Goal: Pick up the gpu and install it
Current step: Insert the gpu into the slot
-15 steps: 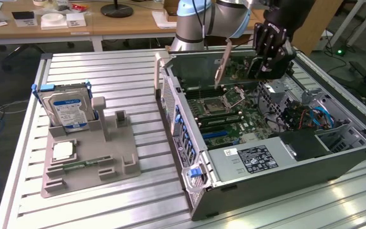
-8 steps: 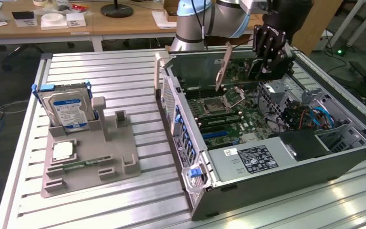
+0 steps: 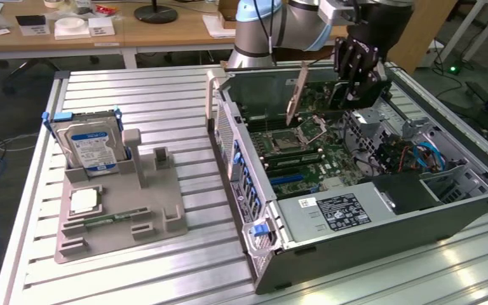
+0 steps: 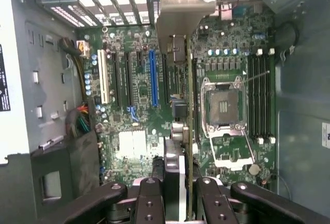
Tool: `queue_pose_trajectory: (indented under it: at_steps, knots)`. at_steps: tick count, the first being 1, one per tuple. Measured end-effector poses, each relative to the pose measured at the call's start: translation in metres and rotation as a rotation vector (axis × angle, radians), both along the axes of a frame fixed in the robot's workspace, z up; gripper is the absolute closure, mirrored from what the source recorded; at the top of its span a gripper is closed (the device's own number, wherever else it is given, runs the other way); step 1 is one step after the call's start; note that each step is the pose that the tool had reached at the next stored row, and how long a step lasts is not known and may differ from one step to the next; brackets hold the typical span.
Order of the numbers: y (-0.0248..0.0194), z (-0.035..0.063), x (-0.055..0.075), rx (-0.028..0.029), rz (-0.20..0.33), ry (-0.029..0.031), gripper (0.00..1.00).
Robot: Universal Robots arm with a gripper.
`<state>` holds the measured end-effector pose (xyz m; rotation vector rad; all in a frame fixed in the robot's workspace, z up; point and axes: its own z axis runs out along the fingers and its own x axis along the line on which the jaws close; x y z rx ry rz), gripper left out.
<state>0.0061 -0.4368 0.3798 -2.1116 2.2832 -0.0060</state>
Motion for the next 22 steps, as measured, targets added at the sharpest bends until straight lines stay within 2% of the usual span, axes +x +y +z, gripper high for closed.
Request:
queue_pose_trajectory:
  at_steps: [1,7,14,22]
  knots:
    - [0.0000,-0.0004,-0.002,-0.0001,0.000,-0.0016,0.71]
    - [-0.0002,-0.0057,-0.010,0.0002,0.000,-0.0019,0.71]
    - [-0.0040,-0.0173,-0.010,0.0022,0.000,-0.0019,0.71]
    - [-0.0041,-0.0283,-0.010,0.0021,0.001,-0.0020,0.71]
